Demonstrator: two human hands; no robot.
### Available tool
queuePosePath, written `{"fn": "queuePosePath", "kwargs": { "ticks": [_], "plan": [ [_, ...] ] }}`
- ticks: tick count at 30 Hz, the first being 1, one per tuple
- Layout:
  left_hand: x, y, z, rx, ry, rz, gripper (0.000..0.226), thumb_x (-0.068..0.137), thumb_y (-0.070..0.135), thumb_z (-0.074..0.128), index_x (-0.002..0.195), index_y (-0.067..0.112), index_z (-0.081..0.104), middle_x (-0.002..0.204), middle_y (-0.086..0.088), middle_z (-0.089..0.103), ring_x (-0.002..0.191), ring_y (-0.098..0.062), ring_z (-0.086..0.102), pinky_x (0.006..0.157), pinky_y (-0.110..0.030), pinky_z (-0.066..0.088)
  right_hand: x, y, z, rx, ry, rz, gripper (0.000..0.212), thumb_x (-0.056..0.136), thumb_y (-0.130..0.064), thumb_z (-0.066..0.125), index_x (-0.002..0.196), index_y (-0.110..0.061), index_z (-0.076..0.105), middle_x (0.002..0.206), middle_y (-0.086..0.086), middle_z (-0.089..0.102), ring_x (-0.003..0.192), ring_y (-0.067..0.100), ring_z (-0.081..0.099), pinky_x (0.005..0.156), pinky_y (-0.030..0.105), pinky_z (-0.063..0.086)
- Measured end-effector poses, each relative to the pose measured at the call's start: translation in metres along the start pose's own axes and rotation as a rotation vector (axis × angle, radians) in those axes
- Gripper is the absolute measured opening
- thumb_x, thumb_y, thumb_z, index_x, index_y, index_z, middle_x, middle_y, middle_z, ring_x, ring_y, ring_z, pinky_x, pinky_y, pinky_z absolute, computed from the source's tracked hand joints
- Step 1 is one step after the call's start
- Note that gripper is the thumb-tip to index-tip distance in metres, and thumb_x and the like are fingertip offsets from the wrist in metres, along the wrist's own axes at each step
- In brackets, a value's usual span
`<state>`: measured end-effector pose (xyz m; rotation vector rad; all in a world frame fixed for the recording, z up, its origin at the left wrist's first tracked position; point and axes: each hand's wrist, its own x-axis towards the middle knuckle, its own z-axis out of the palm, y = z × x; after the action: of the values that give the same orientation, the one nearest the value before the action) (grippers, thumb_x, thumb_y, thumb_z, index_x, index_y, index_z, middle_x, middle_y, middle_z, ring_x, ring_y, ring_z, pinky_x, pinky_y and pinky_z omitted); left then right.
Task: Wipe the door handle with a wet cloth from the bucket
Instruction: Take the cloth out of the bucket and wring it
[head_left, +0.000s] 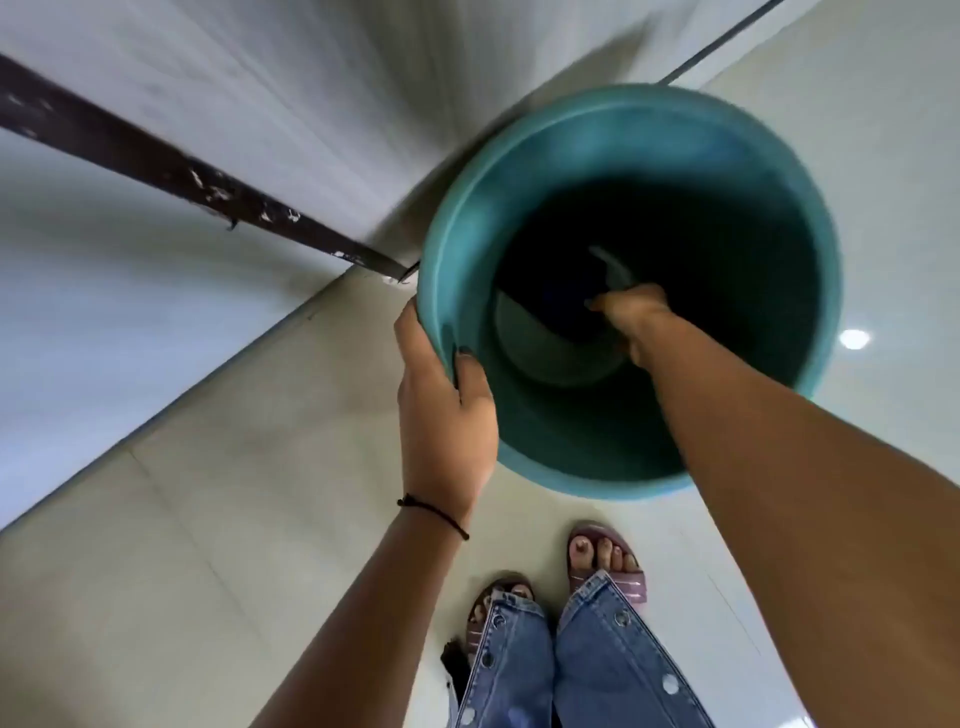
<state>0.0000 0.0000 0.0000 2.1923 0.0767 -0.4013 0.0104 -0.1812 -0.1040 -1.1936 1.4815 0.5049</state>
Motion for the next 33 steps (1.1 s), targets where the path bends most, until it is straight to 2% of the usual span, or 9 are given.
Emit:
{"fn": "queuePosePath", "kwargs": {
  "ticks": [4, 13, 16, 18, 20, 24, 28, 30, 33],
  "plan": [
    [0.002, -0.017, 0.006, -0.156, 0.039, 0.053, 0.05, 0.09, 0.001, 0.041, 0.138, 0.012, 0.036, 0.102, 0.043, 0.056, 0.093, 0.017, 0.057, 0.08, -0.001, 0.04, 0.023, 0.0, 0.025, 0.159, 0.028, -0.029, 0.049, 0.092, -0.004, 0.056, 0.14, -0.015, 0.046, 0.146, 0.012, 0.048, 0.131, 0.032, 0.048, 0.107, 0.041, 0.044],
    [0.0, -0.016, 0.008, -0.187, 0.027, 0.084, 0.05, 0.09, 0.002, 0.04, 0.138, 0.015, 0.036, 0.105, 0.046, 0.054, 0.098, 0.017, 0.056, 0.084, -0.002, 0.04, 0.017, 0.002, 0.036, -0.081, 0.016, -0.108, 0.058, 0.088, -0.025, 0.063, 0.138, -0.002, 0.046, 0.137, 0.015, 0.057, 0.122, 0.03, 0.057, 0.104, 0.032, 0.045],
    [0.0, -0.009, 0.005, -0.147, 0.024, -0.003, 0.051, 0.09, 0.012, 0.039, 0.139, 0.025, 0.033, 0.108, 0.035, 0.059, 0.098, 0.008, 0.059, 0.089, -0.014, 0.047, -0.018, 0.001, 0.021, 0.021, 0.015, -0.182, 0.049, 0.082, -0.023, 0.066, 0.127, -0.007, 0.058, 0.113, 0.011, 0.068, 0.092, 0.026, 0.067, 0.077, 0.024, 0.057],
    [-0.003, 0.001, -0.001, -0.09, 0.006, -0.045, 0.05, 0.093, 0.015, 0.039, 0.139, 0.031, 0.03, 0.119, 0.014, 0.062, 0.105, -0.011, 0.062, 0.092, -0.031, 0.052, -0.055, -0.001, 0.002, 0.122, -0.046, -0.22, 0.028, 0.081, -0.014, 0.064, 0.109, -0.015, 0.065, 0.087, 0.004, 0.068, 0.07, 0.017, 0.062, 0.055, 0.017, 0.052],
    [-0.005, 0.013, -0.008, -0.053, -0.072, -0.123, 0.051, 0.098, 0.016, 0.04, 0.144, 0.027, 0.023, 0.135, -0.002, 0.055, 0.118, -0.023, 0.057, 0.099, -0.043, 0.048, -0.097, -0.002, -0.023, 0.214, -0.133, -0.223, 0.017, 0.08, -0.003, 0.061, 0.093, -0.014, 0.064, 0.082, 0.005, 0.067, 0.074, 0.021, 0.063, 0.066, 0.027, 0.053],
    [-0.019, 0.062, -0.031, -0.065, -0.171, -0.59, 0.07, 0.099, 0.048, 0.037, 0.152, 0.01, 0.012, 0.157, -0.014, 0.022, 0.142, -0.029, 0.03, 0.117, -0.042, 0.027, -0.189, -0.002, -0.069, 0.344, -0.334, -0.213, 0.036, 0.084, 0.005, 0.057, 0.119, 0.0, 0.058, 0.113, 0.016, 0.068, 0.094, 0.029, 0.066, 0.089, 0.049, 0.056],
    [-0.066, 0.137, -0.085, -0.652, -0.366, -0.712, 0.054, 0.094, 0.062, 0.03, 0.118, 0.023, 0.059, 0.125, 0.002, 0.064, 0.104, -0.001, 0.064, 0.092, -0.025, 0.046, -0.288, -0.001, -0.095, 0.455, -0.565, -0.189, 0.043, 0.083, 0.002, 0.055, 0.125, -0.006, 0.058, 0.124, 0.014, 0.067, 0.104, 0.026, 0.065, 0.089, 0.039, 0.055],
    [-0.096, 0.17, -0.123, -1.011, -0.406, -0.761, 0.055, 0.093, 0.057, 0.037, 0.128, 0.018, 0.056, 0.127, -0.003, 0.065, 0.118, -0.015, 0.06, 0.103, -0.036, 0.045, -0.339, -0.001, -0.105, 0.399, -0.637, -0.197, 0.046, 0.077, -0.004, 0.062, 0.123, -0.009, 0.061, 0.12, 0.012, 0.07, 0.103, 0.022, 0.068, 0.084, 0.032, 0.057],
    [-0.14, 0.215, -0.175, -1.133, -0.289, -0.714, 0.044, 0.098, 0.031, 0.044, 0.129, 0.002, 0.055, 0.127, -0.017, 0.063, 0.12, -0.028, 0.059, 0.103, -0.038, 0.048, -0.413, -0.007, -0.123, 0.137, -0.667, -0.261, 0.046, 0.077, -0.015, 0.066, 0.123, -0.016, 0.062, 0.114, 0.005, 0.073, 0.097, 0.015, 0.071, 0.076, 0.027, 0.055]
  ]
}}
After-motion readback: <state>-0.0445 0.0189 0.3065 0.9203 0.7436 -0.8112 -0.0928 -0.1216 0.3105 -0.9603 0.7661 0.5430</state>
